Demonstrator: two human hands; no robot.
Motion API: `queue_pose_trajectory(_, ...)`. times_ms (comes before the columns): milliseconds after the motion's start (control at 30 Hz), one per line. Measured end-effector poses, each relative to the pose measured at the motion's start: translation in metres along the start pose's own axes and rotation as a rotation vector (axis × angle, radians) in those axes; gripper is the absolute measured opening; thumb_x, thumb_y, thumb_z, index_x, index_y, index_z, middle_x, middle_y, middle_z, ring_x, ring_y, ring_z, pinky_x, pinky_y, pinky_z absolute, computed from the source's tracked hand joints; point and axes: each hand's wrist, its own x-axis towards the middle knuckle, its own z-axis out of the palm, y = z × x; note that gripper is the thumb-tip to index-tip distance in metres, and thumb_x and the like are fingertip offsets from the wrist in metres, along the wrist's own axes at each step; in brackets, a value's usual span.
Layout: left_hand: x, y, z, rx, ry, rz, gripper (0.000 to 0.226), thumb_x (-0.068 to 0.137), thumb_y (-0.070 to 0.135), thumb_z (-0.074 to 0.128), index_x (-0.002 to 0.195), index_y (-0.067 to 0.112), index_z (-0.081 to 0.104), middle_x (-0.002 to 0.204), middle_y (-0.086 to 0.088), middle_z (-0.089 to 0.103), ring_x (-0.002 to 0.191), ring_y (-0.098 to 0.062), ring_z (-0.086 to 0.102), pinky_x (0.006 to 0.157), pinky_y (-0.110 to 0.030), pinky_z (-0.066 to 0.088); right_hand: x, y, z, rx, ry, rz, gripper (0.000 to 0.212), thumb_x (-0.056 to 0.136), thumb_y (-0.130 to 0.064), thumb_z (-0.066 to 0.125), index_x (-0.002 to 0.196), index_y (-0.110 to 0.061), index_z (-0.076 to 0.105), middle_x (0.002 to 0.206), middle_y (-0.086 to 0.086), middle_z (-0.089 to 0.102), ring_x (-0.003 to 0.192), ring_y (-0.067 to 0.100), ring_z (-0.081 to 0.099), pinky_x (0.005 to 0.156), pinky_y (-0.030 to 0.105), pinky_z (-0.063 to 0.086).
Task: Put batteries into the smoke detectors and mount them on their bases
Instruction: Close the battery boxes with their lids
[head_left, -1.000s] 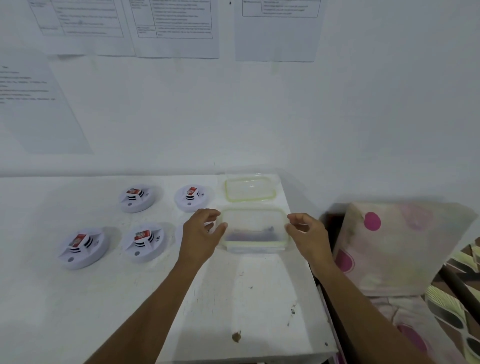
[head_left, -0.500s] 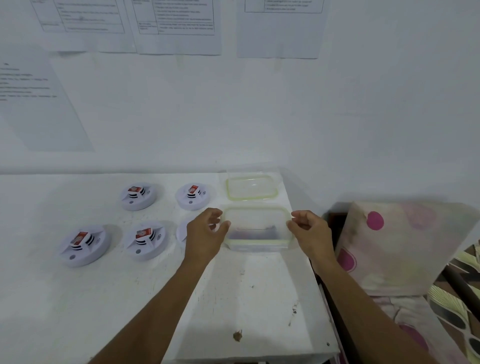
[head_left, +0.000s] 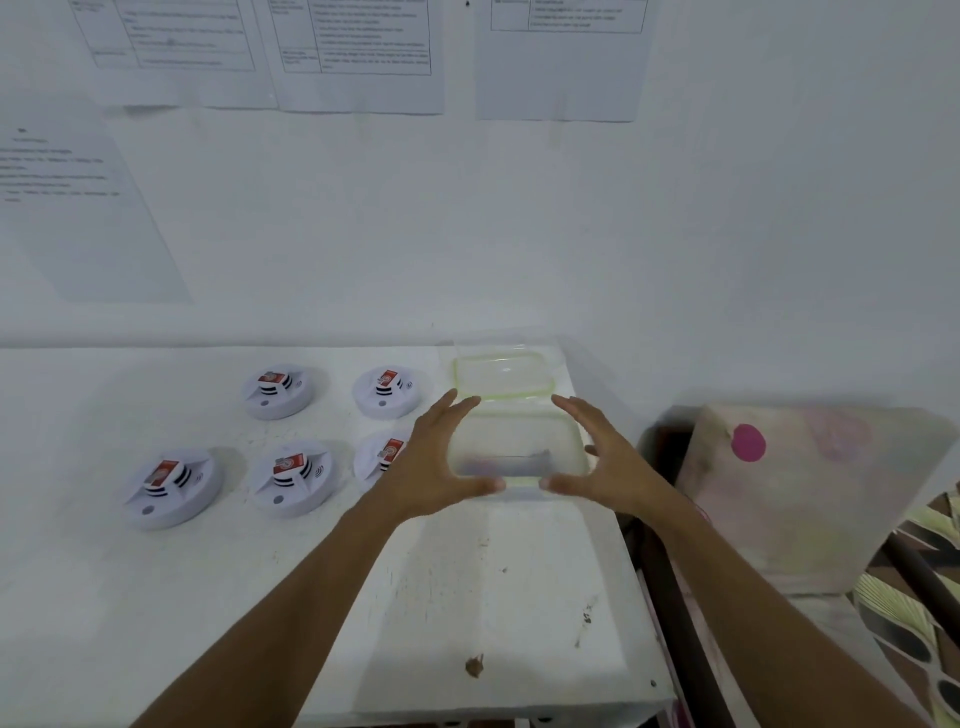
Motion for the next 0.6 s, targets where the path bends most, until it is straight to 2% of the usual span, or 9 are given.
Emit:
queue_pose_trajectory(33, 0.000, -0.001, -0.002, 0.056, -0.071, 0.019, 0.106, 0.065, 0.062, 0.079, 0.150, 0.042, 0.020, 0.163, 0.014, 0.005, 0.148, -0.009, 0.010, 0.114, -0.037, 0.023, 0.001, -0.001, -0.002, -0.061, -0.053, -0.015, 0.104, 0.064, -0.049, 0.086, 0.147, -0.050, 0.022, 0.158, -0.017, 0.018, 0.143, 0.002, 0.022, 0.115, 0.031, 0.029)
queue_pose_trajectory(100, 0.002, -0.003, -0.003, 0.113, -0.124, 0.024, 0.114, 0.063, 0.064, 0.080, 0.152, 0.041, 0.014, 0.164, 0.014, -0.001, 0.150, -0.011, 0.007, 0.116, -0.040, 0.024, 0.003, -0.002, -0.004, -0.128, -0.081, -0.045, 0.114, 0.060, -0.051, 0.087, 0.149, -0.049, 0.017, 0.159, -0.019, 0.018, 0.145, 0.002, 0.019, 0.118, 0.033, 0.026)
queue_pose_trajectory(233, 0.002, -0.003, 0.001, 0.138, -0.086, 0.018, 0.111, 0.067, 0.055, 0.082, 0.153, 0.035, 0.016, 0.163, 0.012, 0.007, 0.149, -0.012, 0.010, 0.117, -0.039, 0.023, 0.006, -0.006, -0.002, -0.240, -0.068, -0.111, 0.114, 0.062, -0.052, 0.084, 0.151, -0.046, 0.012, 0.157, -0.021, 0.022, 0.142, 0.002, 0.023, 0.118, 0.035, 0.028)
queue_pose_trajectory(300, 0.001, -0.003, 0.003, 0.136, -0.053, 0.016, 0.111, 0.067, 0.051, 0.083, 0.153, 0.032, 0.016, 0.162, 0.010, 0.014, 0.148, -0.013, 0.014, 0.116, -0.036, 0.025, 0.004, -0.008, -0.001, -0.263, -0.030, -0.120, 0.114, 0.063, -0.049, 0.083, 0.151, -0.045, 0.011, 0.155, -0.022, 0.025, 0.133, 0.001, 0.030, 0.112, 0.030, 0.032)
queue_pose_trajectory(433, 0.000, 0.000, 0.003, 0.105, -0.018, -0.022, 0.116, 0.065, 0.047, 0.085, 0.154, 0.029, 0.013, 0.153, 0.003, 0.030, 0.138, -0.013, 0.028, 0.103, -0.024, 0.030, -0.002, -0.010, 0.002, -0.264, 0.024, -0.101, 0.114, 0.065, -0.042, 0.083, 0.152, -0.041, 0.009, 0.136, -0.026, 0.030, 0.119, -0.003, 0.030, 0.097, 0.022, 0.030)
queue_pose_trajectory(533, 0.000, 0.001, 0.005, 0.112, -0.003, -0.035, 0.116, 0.065, 0.047, 0.085, 0.153, 0.028, 0.013, 0.146, 0.001, 0.034, 0.125, -0.007, 0.032, 0.097, -0.021, 0.030, -0.001, -0.009, 0.005, -0.292, 0.044, -0.115, 0.113, 0.065, -0.041, 0.082, 0.153, -0.039, 0.010, 0.139, -0.020, 0.035, 0.123, 0.001, 0.033, 0.098, 0.022, 0.031)
queue_pose_trajectory(600, 0.000, 0.001, 0.007, 0.128, 0.003, -0.015, 0.114, 0.066, 0.044, 0.084, 0.153, 0.025, 0.014, 0.147, 0.001, 0.033, 0.124, -0.005, 0.028, 0.097, -0.022, 0.030, 0.001, -0.006, 0.007, -0.284, 0.049, -0.121, 0.111, 0.065, -0.042, 0.082, 0.152, -0.039, 0.013, 0.146, -0.017, 0.034, 0.128, 0.002, 0.031, 0.105, 0.026, 0.034)
